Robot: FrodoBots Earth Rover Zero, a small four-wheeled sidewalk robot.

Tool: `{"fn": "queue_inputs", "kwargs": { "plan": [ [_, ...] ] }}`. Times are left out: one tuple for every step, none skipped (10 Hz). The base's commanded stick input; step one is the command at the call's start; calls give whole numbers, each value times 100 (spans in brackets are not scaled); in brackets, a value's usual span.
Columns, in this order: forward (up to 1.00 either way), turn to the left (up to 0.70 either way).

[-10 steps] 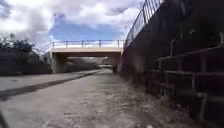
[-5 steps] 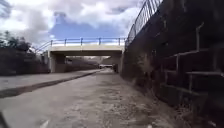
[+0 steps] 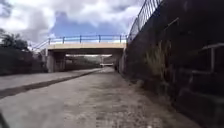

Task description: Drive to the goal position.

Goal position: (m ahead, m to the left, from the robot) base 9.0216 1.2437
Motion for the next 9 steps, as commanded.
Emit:
{"fn": "queue_inputs", "kwargs": {
  "plan": [
    [100,0],
    [100,0],
    [100,0],
    [100,0],
    [100,0],
    [100,0],
    [100,0],
    [100,0],
    [100,0]
  ]
}}
